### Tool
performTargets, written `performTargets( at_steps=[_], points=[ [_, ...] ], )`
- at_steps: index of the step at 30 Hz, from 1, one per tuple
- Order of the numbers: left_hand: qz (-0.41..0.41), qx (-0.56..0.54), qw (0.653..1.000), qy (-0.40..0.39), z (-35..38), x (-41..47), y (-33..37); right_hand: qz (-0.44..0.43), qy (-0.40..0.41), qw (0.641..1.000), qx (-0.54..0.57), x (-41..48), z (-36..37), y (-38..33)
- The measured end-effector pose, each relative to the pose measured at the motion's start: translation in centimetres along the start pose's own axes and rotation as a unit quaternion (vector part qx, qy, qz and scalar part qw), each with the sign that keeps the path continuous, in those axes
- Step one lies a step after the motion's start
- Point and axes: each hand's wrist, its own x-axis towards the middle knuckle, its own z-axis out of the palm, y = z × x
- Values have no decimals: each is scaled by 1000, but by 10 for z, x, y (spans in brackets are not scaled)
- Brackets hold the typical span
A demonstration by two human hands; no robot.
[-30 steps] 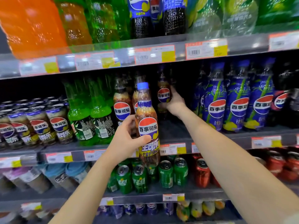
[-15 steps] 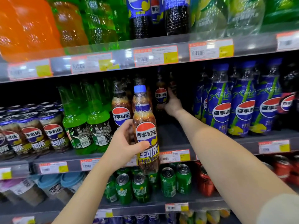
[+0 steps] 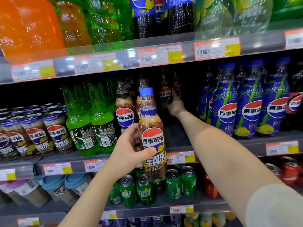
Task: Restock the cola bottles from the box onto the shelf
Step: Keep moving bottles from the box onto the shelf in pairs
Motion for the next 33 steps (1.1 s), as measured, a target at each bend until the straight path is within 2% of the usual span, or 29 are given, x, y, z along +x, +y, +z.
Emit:
performTargets(
  at_steps=[4,7,9,12,15,17,19,21,25,28,30,33],
  points=[
    [-7,4,1000,5,4,0,3,28,-2,999,-35,0,-1,1],
    [-16,19,1000,-5,8,3,6,52,49,996,-56,-12,-6,-6],
    [-22,22,999,-11,11,7,10,55,55,997,-1,-32,-13,-17],
    [-31,7,999,-12,18,18,16,54,-24,987,151,-83,-36,-41],
    [-41,-11,999,-9,27,28,20,69,-136,962,228,-143,-72,-62],
    [-39,-15,999,-12,32,31,23,52,-222,948,223,-172,-95,-67],
    [-32,-9,999,-15,36,35,27,11,-297,942,155,-192,-114,-67],
    [-30,-7,999,-15,41,38,32,-10,-324,941,100,-201,-123,-69],
    [-26,-4,999,-22,51,47,41,-53,-230,968,85,-201,-117,-67],
    [-24,27,999,-34,56,49,52,-49,-195,971,127,-197,-117,-64],
    [-13,72,997,-17,57,44,58,-46,-164,976,137,-193,-122,-66],
    [39,192,980,23,55,29,61,-52,-106,989,93,-176,-123,-67]
  ],
)
